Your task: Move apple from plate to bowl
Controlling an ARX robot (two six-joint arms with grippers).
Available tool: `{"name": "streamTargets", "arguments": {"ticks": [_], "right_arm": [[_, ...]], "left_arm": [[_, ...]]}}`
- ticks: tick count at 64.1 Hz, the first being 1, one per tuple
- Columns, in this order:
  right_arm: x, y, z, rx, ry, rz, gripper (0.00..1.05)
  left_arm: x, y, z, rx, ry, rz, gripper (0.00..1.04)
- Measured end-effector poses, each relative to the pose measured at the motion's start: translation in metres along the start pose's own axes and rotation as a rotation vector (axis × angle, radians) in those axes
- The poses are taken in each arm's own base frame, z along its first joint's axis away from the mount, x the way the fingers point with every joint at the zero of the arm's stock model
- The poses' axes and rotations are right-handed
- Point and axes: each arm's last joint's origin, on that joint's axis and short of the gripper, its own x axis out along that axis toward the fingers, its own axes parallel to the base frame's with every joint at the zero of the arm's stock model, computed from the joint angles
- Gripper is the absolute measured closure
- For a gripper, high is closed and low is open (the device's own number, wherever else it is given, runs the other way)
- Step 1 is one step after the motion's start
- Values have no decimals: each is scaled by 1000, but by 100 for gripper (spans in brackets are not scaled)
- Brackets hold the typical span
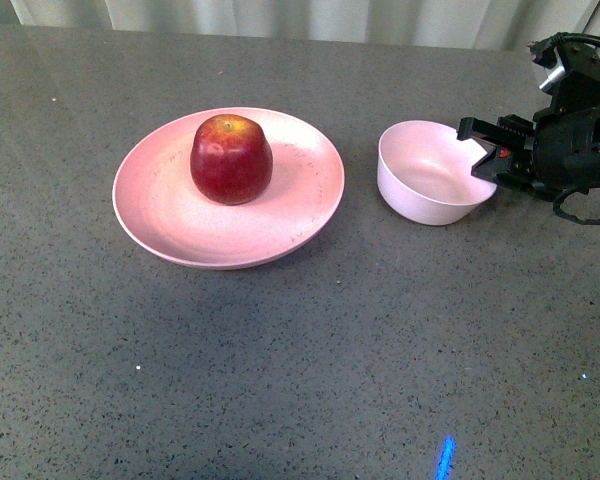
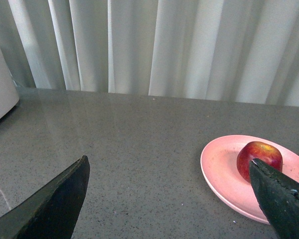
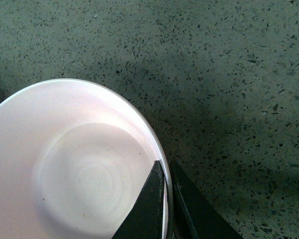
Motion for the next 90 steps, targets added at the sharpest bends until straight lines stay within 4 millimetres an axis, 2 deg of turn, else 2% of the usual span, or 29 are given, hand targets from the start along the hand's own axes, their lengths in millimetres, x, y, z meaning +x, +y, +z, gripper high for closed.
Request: {"name": "streamTargets", "arguments": {"ticks": [18, 25, 30, 36, 39, 44, 47, 54, 59, 63, 74, 88, 90], "right_arm": [[2, 0, -3, -1, 5, 13, 58], [-4, -1, 2, 0, -27, 18, 41], [-14, -2, 8, 1, -65, 24, 29], [-39, -4, 22, -1, -150, 40, 10], [-51, -3, 27, -4, -188, 43, 8], [-80, -3, 31, -30, -267, 33, 9], [-103, -4, 29, -57, -337, 5, 9], [-135, -6, 25, -84, -424, -49, 9], [-159, -12, 16, -188, -669, -145, 26], [-170, -13, 6, -227, -737, -164, 36], [-187, -14, -23, -266, -737, -175, 66], [-206, -14, -49, -279, -736, -179, 103], [-208, -14, -53, -280, -736, -182, 103]], "left_arm": [[0, 0, 0, 0, 0, 0, 9], [0, 0, 0, 0, 0, 0, 9], [0, 0, 0, 0, 0, 0, 9], [0, 0, 0, 0, 0, 0, 9], [0, 0, 0, 0, 0, 0, 9], [0, 0, 0, 0, 0, 0, 9], [0, 0, 0, 0, 0, 0, 9], [0, 0, 0, 0, 0, 0, 9], [0, 0, 0, 0, 0, 0, 9], [0, 0, 0, 0, 0, 0, 9], [0, 0, 0, 0, 0, 0, 9], [0, 0, 0, 0, 0, 0, 9], [0, 0, 0, 0, 0, 0, 9]]}}
